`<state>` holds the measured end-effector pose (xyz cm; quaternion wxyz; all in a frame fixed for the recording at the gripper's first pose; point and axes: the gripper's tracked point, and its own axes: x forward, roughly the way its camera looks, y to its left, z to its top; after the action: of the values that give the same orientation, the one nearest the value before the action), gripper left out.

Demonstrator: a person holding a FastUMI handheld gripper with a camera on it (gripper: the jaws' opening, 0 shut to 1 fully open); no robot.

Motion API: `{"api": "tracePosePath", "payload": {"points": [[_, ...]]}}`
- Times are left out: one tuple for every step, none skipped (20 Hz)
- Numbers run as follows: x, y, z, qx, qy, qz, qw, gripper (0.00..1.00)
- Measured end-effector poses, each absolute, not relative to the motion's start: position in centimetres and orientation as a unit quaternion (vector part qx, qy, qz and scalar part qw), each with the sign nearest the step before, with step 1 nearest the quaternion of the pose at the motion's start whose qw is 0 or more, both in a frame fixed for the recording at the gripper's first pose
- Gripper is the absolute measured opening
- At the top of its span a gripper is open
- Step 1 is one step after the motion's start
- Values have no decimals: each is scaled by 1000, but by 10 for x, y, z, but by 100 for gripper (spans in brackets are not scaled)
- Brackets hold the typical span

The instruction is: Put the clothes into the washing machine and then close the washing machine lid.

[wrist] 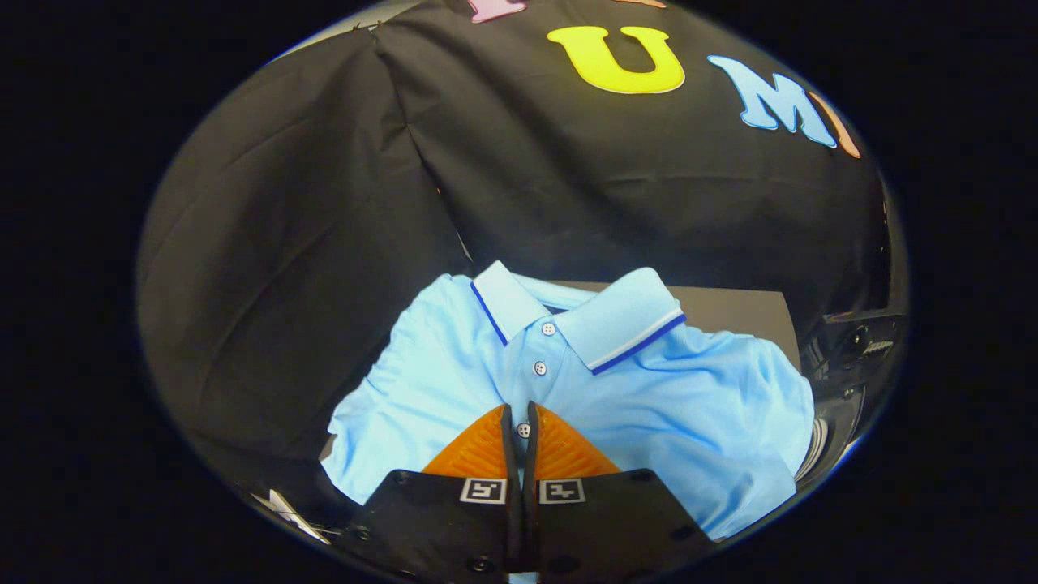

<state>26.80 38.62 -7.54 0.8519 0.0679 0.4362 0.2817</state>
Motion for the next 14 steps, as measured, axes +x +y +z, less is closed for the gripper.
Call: {"api": "tracePosePath", "payload": {"points": [[269, 387, -71, 64, 429, 286, 855, 1], [270, 388, -63, 66, 419, 288, 859, 1], [270, 388, -57, 71, 411, 289, 862, 1], [269, 390, -51, 81, 407, 295, 861, 1], [269, 391, -45, 90, 401, 297, 862, 1], [269, 392, -38, 92, 396, 300, 863, 1], [270, 390, -34, 88, 392, 301, 865, 1], [271, 388, -26, 89, 382, 302, 869, 1], [272, 388, -19, 88, 375, 307, 871, 1], [273, 390, -11, 91, 366, 311, 872, 1], [272, 391, -8, 89, 366, 314, 871, 1], [272, 390, -8, 79, 366, 313, 873, 1], [271, 390, -10, 71, 363, 312, 875, 1], [270, 390, -12, 66, 365, 312, 875, 1]]}}
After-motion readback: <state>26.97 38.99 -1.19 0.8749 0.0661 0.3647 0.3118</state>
